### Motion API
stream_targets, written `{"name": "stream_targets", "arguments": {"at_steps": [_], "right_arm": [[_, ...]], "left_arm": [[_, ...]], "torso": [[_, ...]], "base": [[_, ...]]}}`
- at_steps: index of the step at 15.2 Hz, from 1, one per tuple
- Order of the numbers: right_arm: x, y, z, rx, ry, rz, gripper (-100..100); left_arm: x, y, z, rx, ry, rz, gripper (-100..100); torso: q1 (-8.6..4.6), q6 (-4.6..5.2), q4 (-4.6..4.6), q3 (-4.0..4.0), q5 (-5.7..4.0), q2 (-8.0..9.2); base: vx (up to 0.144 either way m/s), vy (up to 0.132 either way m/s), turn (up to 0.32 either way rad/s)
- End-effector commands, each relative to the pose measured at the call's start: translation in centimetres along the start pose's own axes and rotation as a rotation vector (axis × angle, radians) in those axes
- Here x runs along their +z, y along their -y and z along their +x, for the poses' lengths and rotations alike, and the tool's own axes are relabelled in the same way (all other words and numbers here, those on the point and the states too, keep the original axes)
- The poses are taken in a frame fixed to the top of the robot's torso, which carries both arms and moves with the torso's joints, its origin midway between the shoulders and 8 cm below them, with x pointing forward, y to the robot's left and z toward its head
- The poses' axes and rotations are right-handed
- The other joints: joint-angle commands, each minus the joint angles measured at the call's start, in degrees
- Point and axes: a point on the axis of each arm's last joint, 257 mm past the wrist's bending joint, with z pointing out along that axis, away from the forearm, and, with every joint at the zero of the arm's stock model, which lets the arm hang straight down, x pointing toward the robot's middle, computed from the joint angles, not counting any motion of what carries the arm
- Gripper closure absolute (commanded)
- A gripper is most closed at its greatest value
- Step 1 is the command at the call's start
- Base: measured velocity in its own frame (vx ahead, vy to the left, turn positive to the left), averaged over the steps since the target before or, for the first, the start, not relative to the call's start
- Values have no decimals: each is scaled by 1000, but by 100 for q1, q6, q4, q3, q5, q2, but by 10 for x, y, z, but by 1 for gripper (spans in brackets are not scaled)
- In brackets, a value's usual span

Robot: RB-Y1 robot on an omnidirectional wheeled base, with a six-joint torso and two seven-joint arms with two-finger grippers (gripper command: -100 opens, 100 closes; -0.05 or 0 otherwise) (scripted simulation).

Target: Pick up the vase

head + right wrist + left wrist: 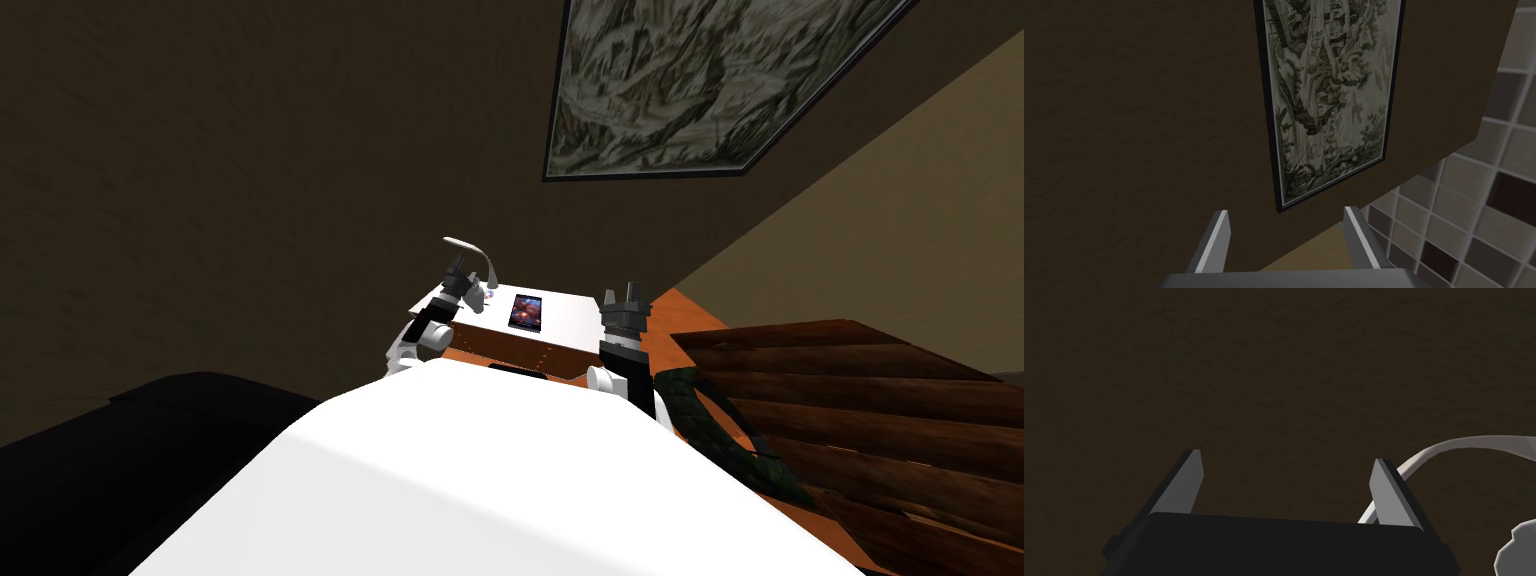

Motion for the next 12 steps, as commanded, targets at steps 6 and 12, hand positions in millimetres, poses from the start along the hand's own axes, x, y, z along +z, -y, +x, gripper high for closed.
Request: {"name": "stream_targets", "arguments": {"at_steps": [6,12], "right_arm": [[0,0,0,0,0,0,0],[0,0,0,0,0,0,0]], "left_arm": [[10,-38,-11,-44,-3,-145,-100],[18,-66,-23,-90,4,-258,-100]], "torso": [[-1,1,0,-1,0,-2],[-2,1,0,0,-1,-1]], "base": [[4,-9,-16],[3,-9,-15]]}}
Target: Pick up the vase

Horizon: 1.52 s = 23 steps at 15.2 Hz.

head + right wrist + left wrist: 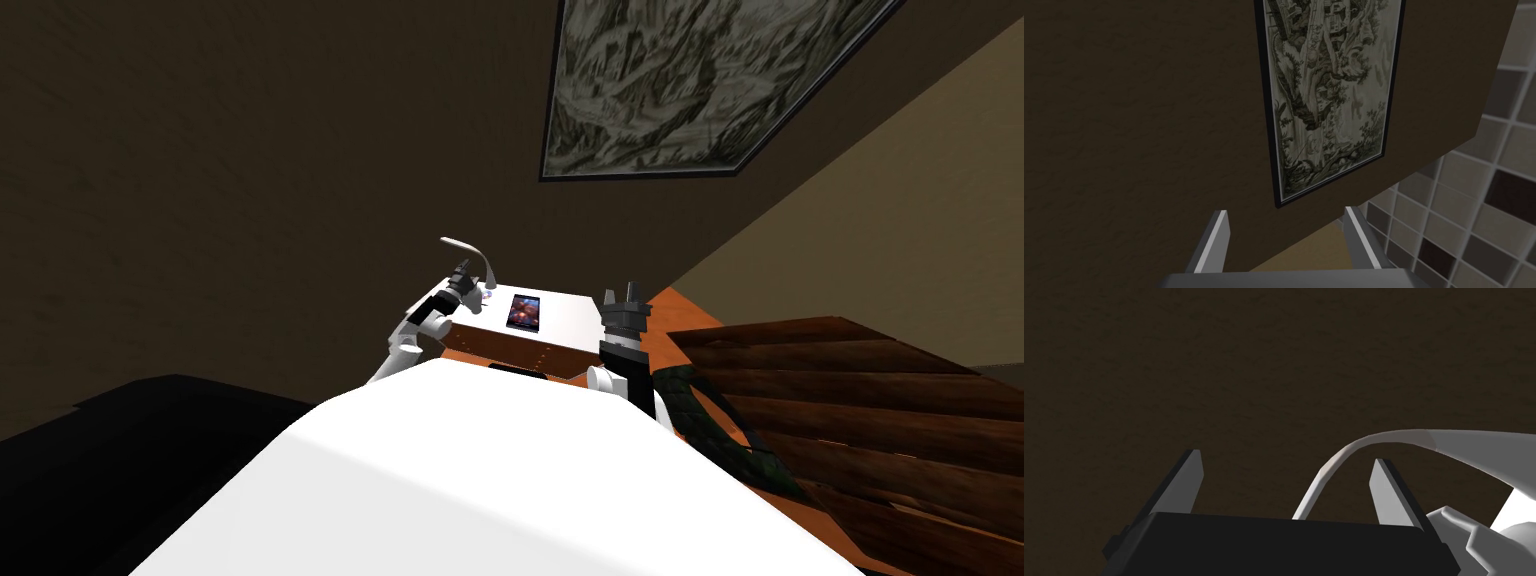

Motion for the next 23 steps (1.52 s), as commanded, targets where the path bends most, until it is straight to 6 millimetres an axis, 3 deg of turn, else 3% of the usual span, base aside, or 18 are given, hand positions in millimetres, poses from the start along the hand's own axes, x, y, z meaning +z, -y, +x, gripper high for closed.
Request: {"name": "stream_targets", "arguments": {"at_steps": [1,10,14,23], "right_arm": [[0,0,0,0,0,0,0],[0,0,0,0,0,0,0],[0,0,0,0,0,0,0],[0,0,0,0,0,0,0]], "left_arm": [[0,-13,-4,-10,10,-51,-100],[16,-45,-30,-85,43,-216,-100],[13,-58,-33,-85,58,-266,-100],[19,-84,-61,-166,120,-428,-100]], "torso": [[0,0,0,0,0,0],[1,-1,0,1,0,2],[1,-1,0,1,0,2],[1,-2,0,1,0,2]], "base": [[5,-9,-9],[3,-7,-14],[2,-6,-8],[4,-8,-14]]}}
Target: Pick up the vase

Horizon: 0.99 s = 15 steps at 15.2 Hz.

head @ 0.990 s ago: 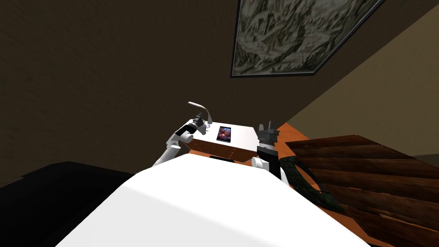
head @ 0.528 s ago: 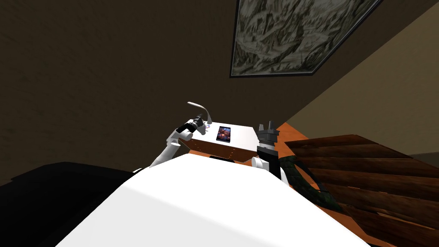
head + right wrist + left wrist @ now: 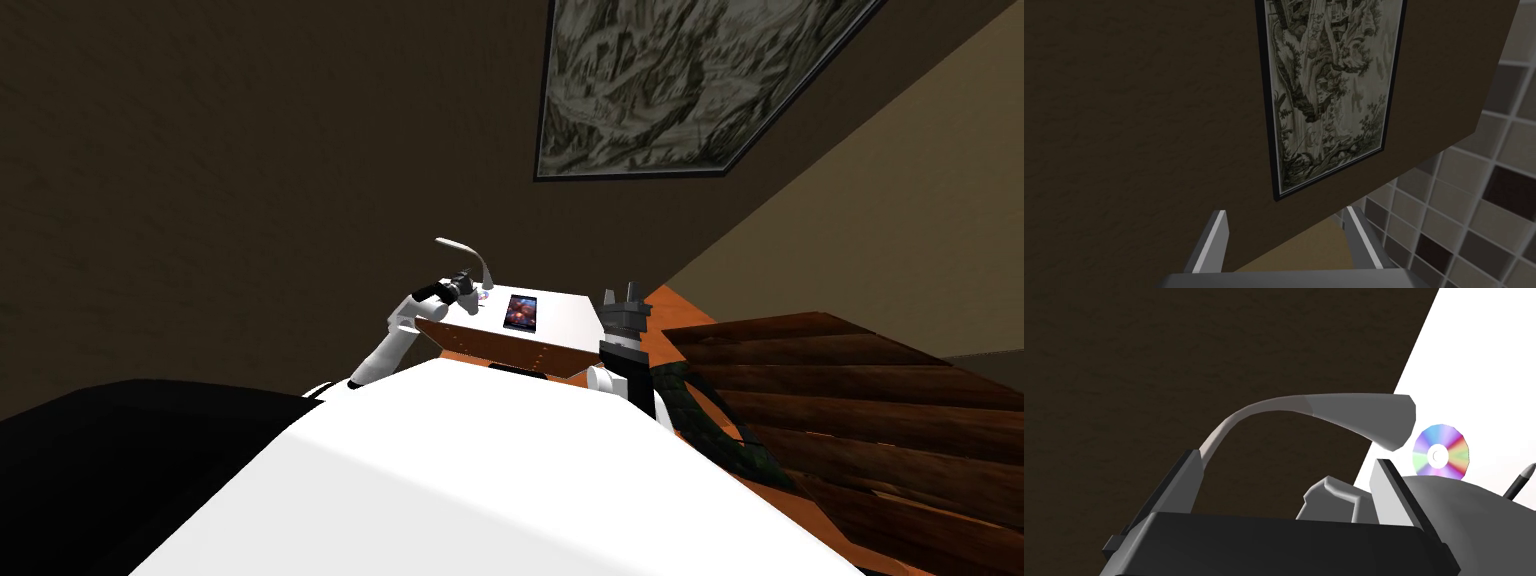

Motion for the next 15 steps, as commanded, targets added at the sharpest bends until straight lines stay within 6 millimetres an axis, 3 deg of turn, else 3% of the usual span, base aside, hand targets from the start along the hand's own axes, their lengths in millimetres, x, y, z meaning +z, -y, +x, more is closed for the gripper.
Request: {"name": "stream_targets", "arguments": {"at_steps": [1,15], "right_arm": [[0,0,0,0,0,0,0],[0,0,0,0,0,0,0]], "left_arm": [[4,-6,-8,-23,18,-44,-100],[10,-30,-50,-149,137,-275,-100]], "torso": [[0,0,0,0,0,0],[1,-1,0,0,1,1]], "base": [[6,-10,-24],[4,-7,-13]]}}
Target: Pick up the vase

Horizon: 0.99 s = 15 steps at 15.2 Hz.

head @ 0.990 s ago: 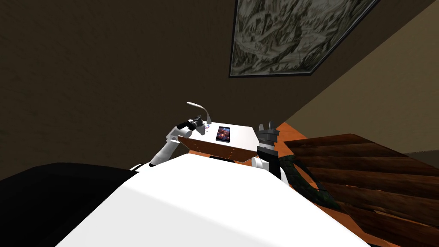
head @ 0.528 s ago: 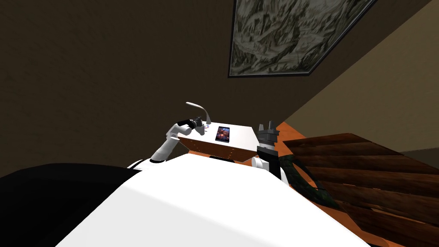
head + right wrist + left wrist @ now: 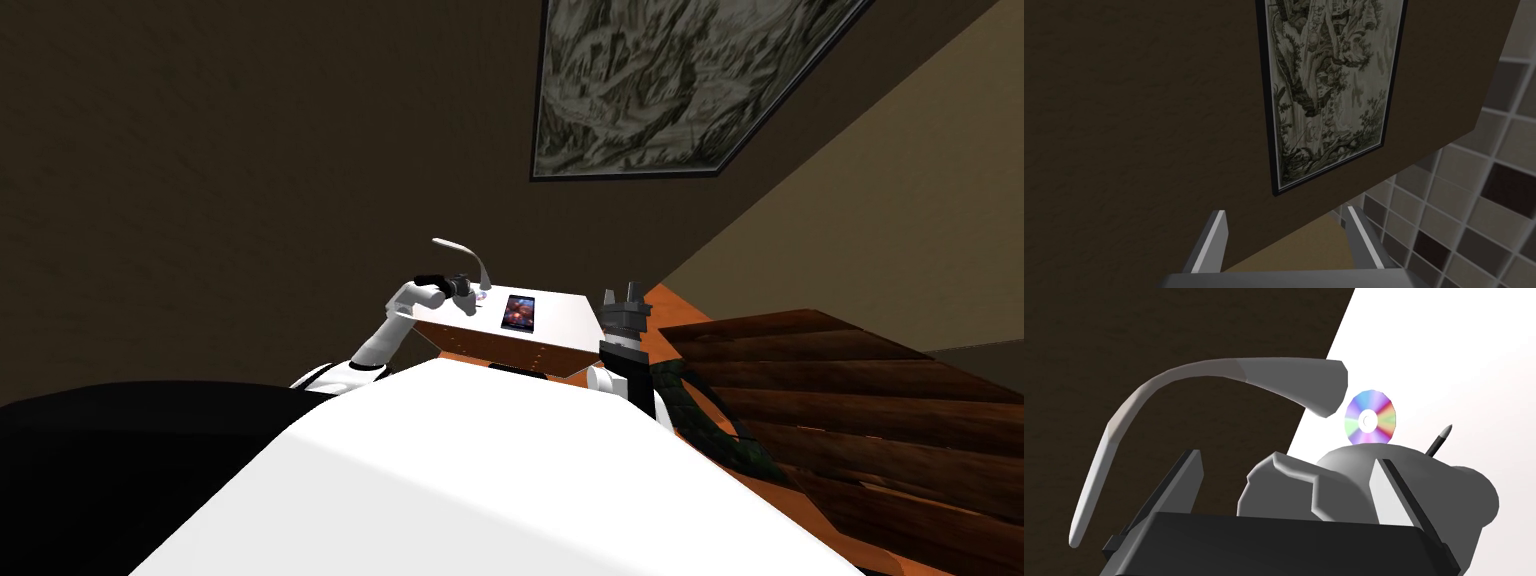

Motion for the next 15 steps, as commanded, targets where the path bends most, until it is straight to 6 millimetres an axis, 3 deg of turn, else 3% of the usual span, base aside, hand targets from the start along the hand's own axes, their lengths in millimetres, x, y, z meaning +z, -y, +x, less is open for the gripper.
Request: {"name": "stream_targets", "arguments": {"at_steps": [1,15], "right_arm": [[0,0,0,0,0,0,0],[0,0,0,0,0,0,0]], "left_arm": [[1,-5,-8,-25,23,-41,-100],[-6,-20,-44,-157,155,-251,-100]], "torso": [[0,0,0,0,0,0],[0,-1,0,0,0,1]], "base": [[5,-8,-25],[5,-6,-13]]}}
